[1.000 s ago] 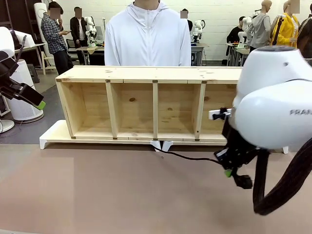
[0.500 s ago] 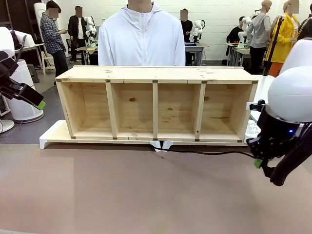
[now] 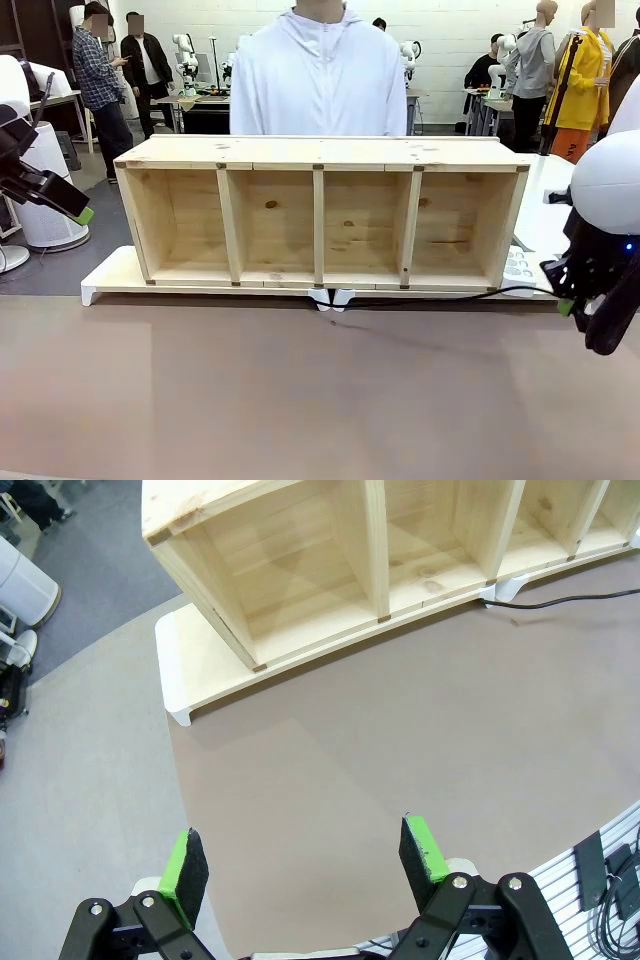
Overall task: Perform cable management.
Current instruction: Pull the grasped Power Cable to the location of the Power Strip.
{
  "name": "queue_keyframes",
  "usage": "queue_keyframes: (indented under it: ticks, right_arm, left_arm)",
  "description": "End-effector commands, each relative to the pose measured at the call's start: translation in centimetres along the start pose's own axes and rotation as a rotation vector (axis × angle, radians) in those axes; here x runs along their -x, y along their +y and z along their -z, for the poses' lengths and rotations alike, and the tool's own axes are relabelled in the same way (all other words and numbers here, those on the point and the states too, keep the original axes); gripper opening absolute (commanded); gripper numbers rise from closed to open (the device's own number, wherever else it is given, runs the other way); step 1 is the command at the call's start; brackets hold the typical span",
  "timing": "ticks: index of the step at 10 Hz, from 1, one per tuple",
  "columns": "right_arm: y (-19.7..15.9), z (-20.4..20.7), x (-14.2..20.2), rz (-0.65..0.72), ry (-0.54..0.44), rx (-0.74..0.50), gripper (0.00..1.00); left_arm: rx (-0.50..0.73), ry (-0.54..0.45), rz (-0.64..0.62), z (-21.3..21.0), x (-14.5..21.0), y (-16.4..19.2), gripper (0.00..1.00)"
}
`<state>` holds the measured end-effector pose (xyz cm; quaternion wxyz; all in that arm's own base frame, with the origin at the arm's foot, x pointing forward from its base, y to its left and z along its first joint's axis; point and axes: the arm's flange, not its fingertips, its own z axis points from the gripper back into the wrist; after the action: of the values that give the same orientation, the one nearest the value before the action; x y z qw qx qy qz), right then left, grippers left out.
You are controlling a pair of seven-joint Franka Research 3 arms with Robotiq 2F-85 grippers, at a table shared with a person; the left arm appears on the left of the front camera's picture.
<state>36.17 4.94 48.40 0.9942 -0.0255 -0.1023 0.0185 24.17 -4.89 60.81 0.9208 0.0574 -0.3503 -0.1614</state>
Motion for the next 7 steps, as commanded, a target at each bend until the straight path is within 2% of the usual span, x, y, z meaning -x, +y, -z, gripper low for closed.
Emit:
queue_keyframes:
  ticks: [1, 3, 5, 7]
  right_arm:
    - [-1.0, -0.4, -2.6, 0.068, -0.083, 0.066, 0.14]
    - [-1.9, -1.1, -5.1, 0.145, -0.141, 0.114, 0.14]
    - [-3.6, -1.6, -7.7, 0.254, -0.15, 0.183, 0.14]
    - [-5.2, -2.2, -9.2, 0.3, -0.152, 0.211, 0.14]
  left_arm:
    - [-0.008, -0.006, 0.001, 0.1, -0.2, 0.0, 1.0]
    - [-0.008, -0.006, 0.001, 0.1, -0.2, 0.0, 1.0]
    - [-0.008, -0.006, 0.001, 0.1, -0.2, 0.0, 1.0]
    - [-0.008, -0.006, 0.001, 0.1, -0.2, 0.0, 1.0]
